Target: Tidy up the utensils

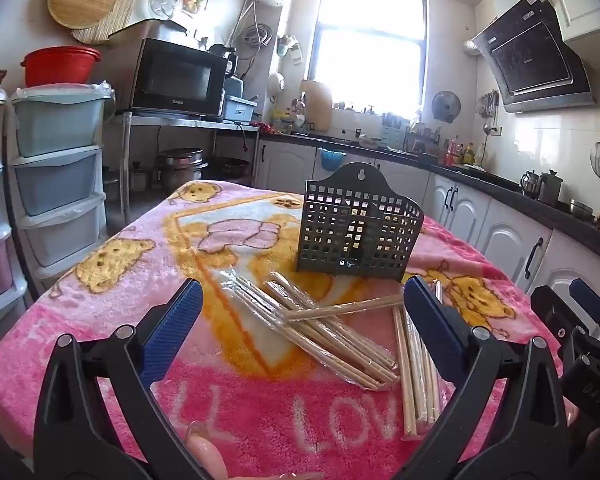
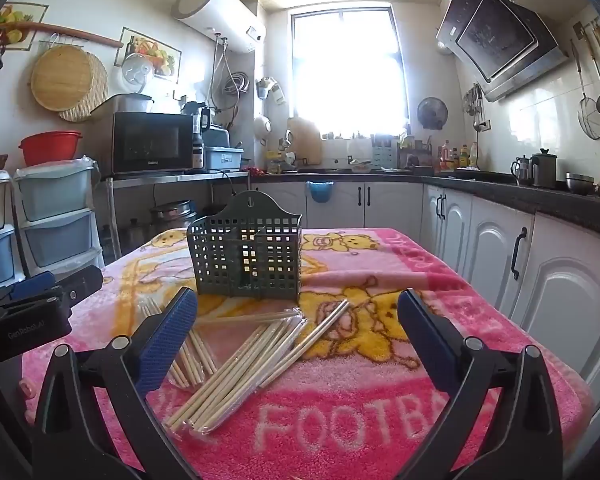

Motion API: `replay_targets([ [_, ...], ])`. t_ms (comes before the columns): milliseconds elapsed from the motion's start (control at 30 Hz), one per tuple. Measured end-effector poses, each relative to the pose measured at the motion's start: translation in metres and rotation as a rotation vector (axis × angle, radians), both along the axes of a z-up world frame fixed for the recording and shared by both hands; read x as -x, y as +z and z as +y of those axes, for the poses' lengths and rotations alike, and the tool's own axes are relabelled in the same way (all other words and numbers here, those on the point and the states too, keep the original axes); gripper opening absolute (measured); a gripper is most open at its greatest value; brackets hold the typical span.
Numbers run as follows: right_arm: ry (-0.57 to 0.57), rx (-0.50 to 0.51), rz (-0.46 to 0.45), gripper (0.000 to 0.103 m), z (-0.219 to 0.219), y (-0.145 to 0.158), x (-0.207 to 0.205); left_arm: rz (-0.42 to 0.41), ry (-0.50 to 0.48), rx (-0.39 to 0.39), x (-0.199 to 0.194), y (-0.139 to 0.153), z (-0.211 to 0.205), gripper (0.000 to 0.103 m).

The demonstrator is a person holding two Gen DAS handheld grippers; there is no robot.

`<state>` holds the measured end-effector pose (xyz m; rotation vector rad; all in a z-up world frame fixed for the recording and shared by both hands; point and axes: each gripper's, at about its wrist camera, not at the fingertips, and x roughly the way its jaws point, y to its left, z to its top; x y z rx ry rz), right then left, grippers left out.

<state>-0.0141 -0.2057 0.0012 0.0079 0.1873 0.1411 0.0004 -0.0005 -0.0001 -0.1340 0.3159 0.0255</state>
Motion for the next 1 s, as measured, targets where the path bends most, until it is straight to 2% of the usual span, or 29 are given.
replay_targets([
  [400,-0.002,0.006,-0.012,0.097,0.003,0.004,0.004,-0.032,0.002,0.004,0.003,0.004,0.0,0.093],
  [1000,0.013,-0.001,-0.016,0.097,0.003,0.009,0.005,-0.034,0.011,0.022,0.003,0.003,0.007,0.093],
])
